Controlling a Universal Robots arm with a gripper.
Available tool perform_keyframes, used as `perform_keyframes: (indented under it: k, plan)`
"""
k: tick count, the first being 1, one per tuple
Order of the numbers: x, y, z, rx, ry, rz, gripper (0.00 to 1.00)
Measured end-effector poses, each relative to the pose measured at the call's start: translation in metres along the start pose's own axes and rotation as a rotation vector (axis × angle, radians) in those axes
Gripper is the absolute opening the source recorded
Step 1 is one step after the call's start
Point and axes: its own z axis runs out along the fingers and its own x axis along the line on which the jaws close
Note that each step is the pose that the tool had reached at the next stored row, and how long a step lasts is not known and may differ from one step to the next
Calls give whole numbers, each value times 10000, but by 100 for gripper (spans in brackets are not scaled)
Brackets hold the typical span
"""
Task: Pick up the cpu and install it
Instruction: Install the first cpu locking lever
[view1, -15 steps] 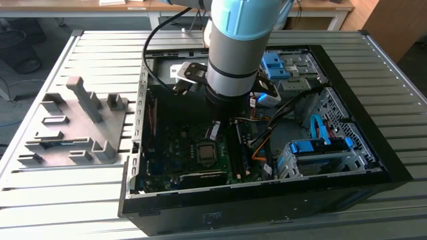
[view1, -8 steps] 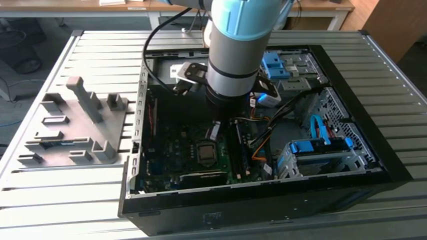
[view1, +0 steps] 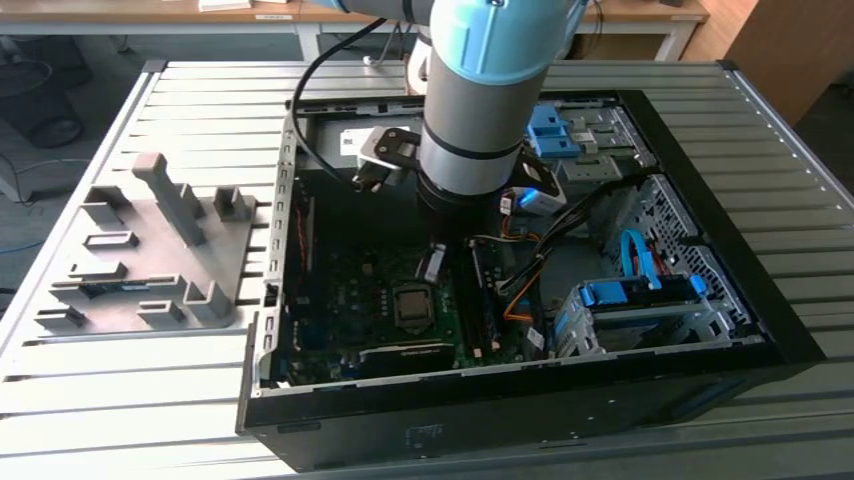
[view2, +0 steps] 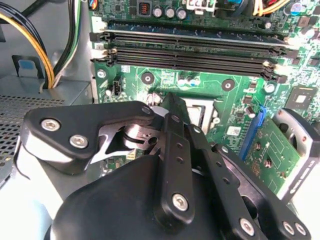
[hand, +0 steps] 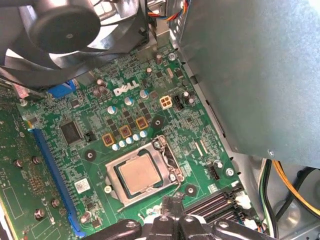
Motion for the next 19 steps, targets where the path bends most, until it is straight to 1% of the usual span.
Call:
perform_keyframes:
  k: [7, 15, 17, 19]
  plan:
    - [-18, -41, 7, -1, 0, -1, 10]
    - [-12, -48, 15, 1, 5, -26, 10]
    - [-8, -48, 17, -1, 12, -111, 10]
    - [-7, -48, 20, -7, 32, -384, 10]
